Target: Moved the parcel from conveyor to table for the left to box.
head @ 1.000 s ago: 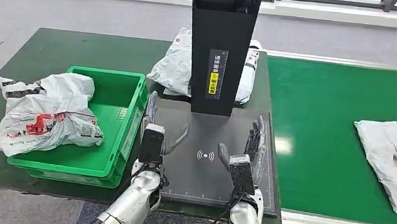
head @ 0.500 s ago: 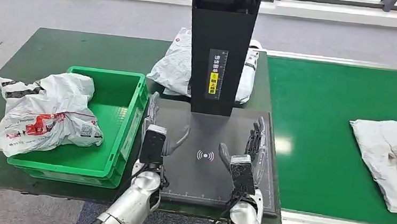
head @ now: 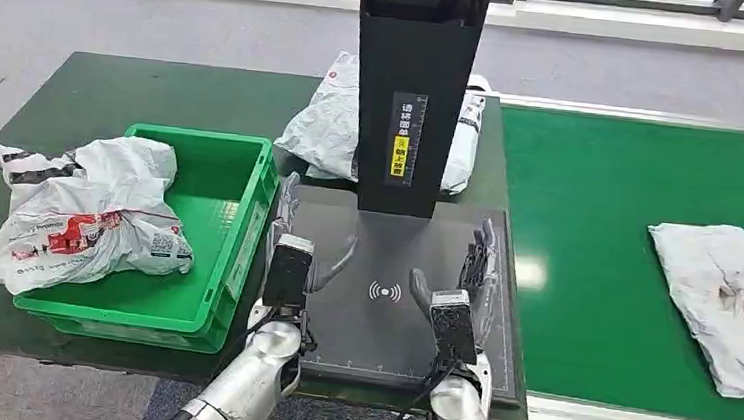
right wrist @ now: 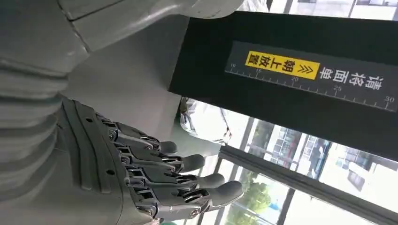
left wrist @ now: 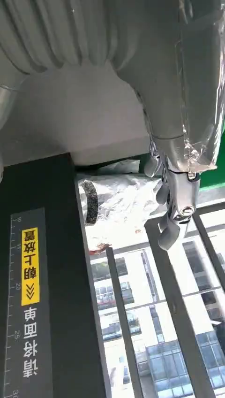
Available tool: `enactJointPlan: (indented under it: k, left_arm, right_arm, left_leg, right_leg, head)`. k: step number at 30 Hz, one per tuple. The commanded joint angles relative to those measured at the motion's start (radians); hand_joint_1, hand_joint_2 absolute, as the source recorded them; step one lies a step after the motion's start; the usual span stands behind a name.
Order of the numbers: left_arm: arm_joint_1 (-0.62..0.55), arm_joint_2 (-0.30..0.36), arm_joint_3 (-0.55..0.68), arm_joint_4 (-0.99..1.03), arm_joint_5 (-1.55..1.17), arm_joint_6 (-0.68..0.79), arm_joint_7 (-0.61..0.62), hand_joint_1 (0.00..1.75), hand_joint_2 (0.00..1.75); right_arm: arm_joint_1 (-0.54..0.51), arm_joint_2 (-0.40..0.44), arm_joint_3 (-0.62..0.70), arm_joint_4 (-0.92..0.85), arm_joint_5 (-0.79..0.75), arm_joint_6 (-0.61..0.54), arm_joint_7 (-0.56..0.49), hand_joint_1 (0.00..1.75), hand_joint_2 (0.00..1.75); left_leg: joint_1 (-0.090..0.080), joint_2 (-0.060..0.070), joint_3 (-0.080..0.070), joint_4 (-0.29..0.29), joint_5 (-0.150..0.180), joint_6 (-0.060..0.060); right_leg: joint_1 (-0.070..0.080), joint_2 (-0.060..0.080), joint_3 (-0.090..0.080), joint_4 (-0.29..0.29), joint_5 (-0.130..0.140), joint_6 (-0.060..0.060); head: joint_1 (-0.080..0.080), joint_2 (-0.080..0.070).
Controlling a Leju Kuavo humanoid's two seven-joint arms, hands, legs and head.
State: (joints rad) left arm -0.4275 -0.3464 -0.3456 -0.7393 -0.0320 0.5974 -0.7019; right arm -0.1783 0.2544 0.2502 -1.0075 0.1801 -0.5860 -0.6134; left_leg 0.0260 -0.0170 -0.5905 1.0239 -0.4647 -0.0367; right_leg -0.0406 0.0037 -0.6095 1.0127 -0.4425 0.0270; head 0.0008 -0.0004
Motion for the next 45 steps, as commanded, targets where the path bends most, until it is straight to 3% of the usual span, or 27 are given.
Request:
enactJointPlan:
  k: [1, 5, 9, 11, 14, 16, 19, 22, 25, 26, 28, 29, 30, 33, 45]
  left_arm:
    - [-0.032, 0.033, -0.003, 0.052, -0.018, 0.001, 0.004, 0.00, 1.75]
    - [-0.023, 0.043, 0.017, 0.041, -0.030, 0.004, 0.004, 0.00, 1.75]
    - [-0.029, 0.046, 0.046, 0.049, -0.036, -0.013, 0.004, 0.00, 1.75]
    - [-0.034, 0.042, 0.053, 0.057, -0.033, -0.036, 0.004, 0.00, 1.75]
    - [-0.032, 0.041, 0.060, 0.043, -0.027, -0.053, 0.004, 0.00, 1.75]
    - [-0.032, 0.041, 0.060, 0.043, -0.027, -0.053, 0.004, 0.00, 1.75]
    - [-0.031, 0.037, 0.063, 0.040, -0.030, -0.052, 0.004, 0.00, 1.75]
    - [-0.037, 0.032, 0.070, 0.055, -0.033, -0.055, 0.004, 0.00, 1.75]
    - [-0.037, 0.032, 0.070, 0.055, -0.033, -0.055, 0.004, 0.00, 1.75]
    - [-0.038, 0.031, 0.070, 0.059, -0.035, -0.054, 0.004, 0.00, 1.75]
    - [-0.036, 0.031, 0.075, 0.061, -0.036, -0.054, 0.004, 0.00, 1.75]
    - [-0.035, 0.031, 0.076, 0.059, -0.036, -0.053, 0.004, 0.00, 1.75]
    - [-0.032, 0.033, 0.077, 0.055, -0.036, -0.054, 0.004, 0.00, 1.75]
    - [-0.038, 0.032, 0.078, 0.068, -0.035, -0.060, 0.004, 0.00, 1.75]
    - [-0.038, 0.032, 0.078, 0.068, -0.035, -0.060, 0.004, 0.00, 1.75]
  right_arm:
    - [-0.048, -0.053, -0.012, 0.060, 0.021, -0.052, 0.013, 0.00, 1.75]
    - [-0.074, -0.097, -0.038, 0.141, 0.107, -0.109, 0.036, 0.00, 1.75]
    - [-0.124, -0.074, -0.285, 0.222, 0.351, -0.112, 0.038, 0.00, 1.75]
    - [-0.128, -0.030, -0.565, 0.157, 0.679, -0.112, 0.091, 0.00, 1.75]
    - [-0.188, -0.044, -0.822, 0.186, 0.916, -0.112, 0.071, 0.00, 1.75]
    - [-0.188, -0.044, -0.822, 0.186, 0.916, -0.112, 0.071, 0.00, 1.75]
    - [-0.199, -0.034, -0.925, 0.134, 1.158, -0.112, 0.206, 0.00, 1.75]
    - [-0.188, -0.082, -0.912, 0.126, 1.309, -0.112, 0.393, 0.00, 1.75]
    - [-0.188, -0.082, -0.912, 0.126, 1.309, -0.112, 0.393, 0.00, 1.75]
    - [-0.180, -0.104, -0.899, 0.138, 1.338, -0.112, 0.442, 0.00, 1.75]
    - [-0.156, -0.173, -0.790, 0.172, 1.391, -0.112, 0.631, 0.00, 1.75]
    - [-0.156, -0.189, -0.770, 0.184, 1.390, -0.112, 0.657, 0.00, 1.75]
    - [-0.159, -0.260, -0.684, 0.284, 1.391, -0.112, 0.792, 0.00, 1.75]
    - [-0.203, -0.330, -0.599, 0.439, 1.391, -0.112, 0.925, 0.00, 1.75]
    - [-0.203, -0.330, -0.599, 0.439, 1.391, -0.112, 0.925, 0.00, 1.75]
  left_leg:
    - [0.000, 0.002, 0.002, -0.002, 0.000, 0.002]
    - [0.000, 0.002, 0.004, -0.004, 0.001, 0.003]
    - [0.000, 0.002, 0.005, -0.004, 0.002, 0.003]
    - [0.000, 0.001, 0.003, -0.003, 0.002, 0.003]
    - [-0.001, -0.002, 0.001, -0.001, 0.002, 0.003]
    - [-0.001, -0.001, 0.000, 0.000, 0.001, 0.002]
    - [-0.001, -0.001, 0.001, 0.000, 0.001, 0.002]
    - [-0.001, 0.000, 0.001, 0.000, 0.000, 0.002]
    - [-0.001, -0.001, 0.002, -0.002, 0.001, 0.003]
    - [0.000, 0.000, 0.003, -0.002, 0.001, 0.003]
    - [-0.001, 0.000, 0.001, -0.001, 0.000, 0.003]
    - [-0.001, 0.001, 0.001, 0.000, 0.000, 0.002]
    - [-0.001, 0.001, 0.002, -0.001, 0.000, 0.003]
    - [0.000, 0.001, 0.004, -0.003, 0.001, 0.004]
    - [-0.001, 0.001, 0.000, 0.000, -0.001, 0.003]
  right_leg:
    - [0.000, 0.000, 0.002, -0.001, 0.001, -0.003]
    - [0.001, 0.000, 0.004, -0.005, 0.002, -0.004]
    - [0.001, 0.000, 0.005, -0.005, 0.002, -0.004]
    - [0.001, -0.001, 0.003, -0.003, 0.002, -0.003]
    - [0.000, -0.004, 0.002, -0.002, 0.001, -0.002]
    - [0.000, -0.002, 0.001, -0.001, 0.001, -0.001]
    - [0.000, -0.002, 0.002, -0.001, 0.001, -0.002]
    - [0.000, -0.001, 0.002, -0.001, 0.001, -0.002]
    - [0.000, -0.002, 0.003, -0.002, 0.001, -0.004]
    - [0.001, -0.002, 0.003, -0.003, 0.001, -0.005]
    - [0.000, -0.001, 0.002, -0.002, 0.001, -0.002]
    - [0.000, 0.000, 0.001, -0.001, 0.001, -0.002]
    - [0.001, 0.000, 0.003, -0.003, 0.001, -0.003]
    - [0.001, -0.001, 0.005, -0.005, 0.002, -0.003]
    - [0.000, 0.000, 0.001, -0.002, 0.002, -0.002]
  head:
    - [0.000, 0.000]
    - [0.000, 0.000]
    - [0.000, 0.000]
    - [0.000, 0.000]
    - [0.000, 0.000]
    - [0.000, 0.000]
    - [0.000, 0.000]
    - [0.000, 0.000]
    - [0.000, 0.000]
    - [0.000, 0.000]
    - [0.000, 0.000]
    - [0.000, 0.000]
    - [0.000, 0.000]
    - [0.000, 0.000]
    - [0.000, 0.000]
